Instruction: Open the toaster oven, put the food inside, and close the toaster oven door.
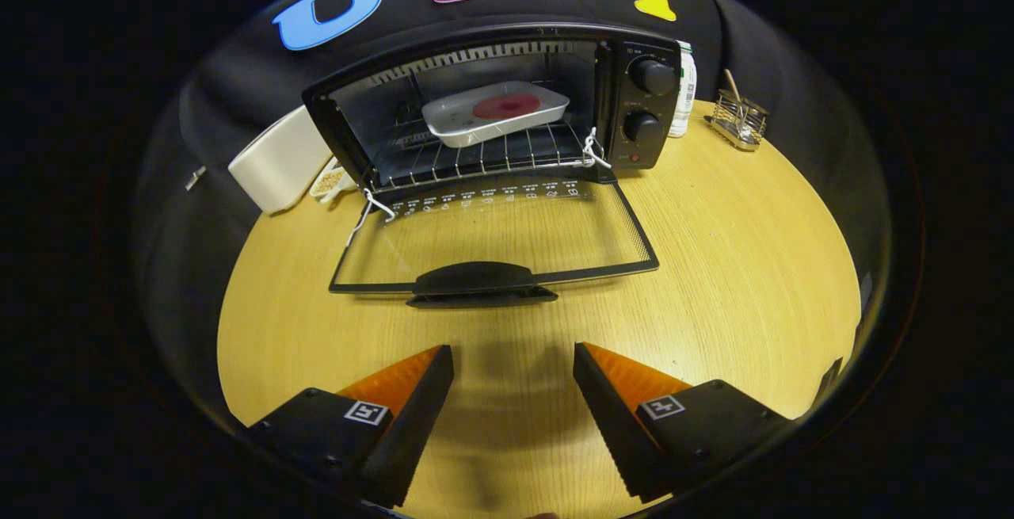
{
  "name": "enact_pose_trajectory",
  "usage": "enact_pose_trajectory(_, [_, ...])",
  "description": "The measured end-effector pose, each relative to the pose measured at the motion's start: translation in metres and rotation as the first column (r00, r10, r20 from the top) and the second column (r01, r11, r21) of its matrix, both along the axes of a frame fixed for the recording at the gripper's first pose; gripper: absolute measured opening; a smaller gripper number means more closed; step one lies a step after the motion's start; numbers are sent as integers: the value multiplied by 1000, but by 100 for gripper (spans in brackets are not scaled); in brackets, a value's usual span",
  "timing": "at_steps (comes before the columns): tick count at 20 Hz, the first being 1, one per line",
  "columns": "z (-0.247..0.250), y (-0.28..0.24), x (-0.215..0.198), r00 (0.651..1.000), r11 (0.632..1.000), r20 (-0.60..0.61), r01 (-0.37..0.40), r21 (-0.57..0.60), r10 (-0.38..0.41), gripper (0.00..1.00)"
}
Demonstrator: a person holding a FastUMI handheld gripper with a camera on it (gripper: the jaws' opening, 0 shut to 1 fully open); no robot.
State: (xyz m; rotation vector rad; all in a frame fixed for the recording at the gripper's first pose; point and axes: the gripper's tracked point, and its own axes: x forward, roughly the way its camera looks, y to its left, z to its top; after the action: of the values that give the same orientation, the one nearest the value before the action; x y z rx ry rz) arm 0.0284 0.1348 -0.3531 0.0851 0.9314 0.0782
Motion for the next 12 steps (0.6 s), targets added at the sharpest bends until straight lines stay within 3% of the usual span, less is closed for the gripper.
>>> enact_pose_trajectory(12, [-23,5,25,999,996,-31,5,-93,-8,99])
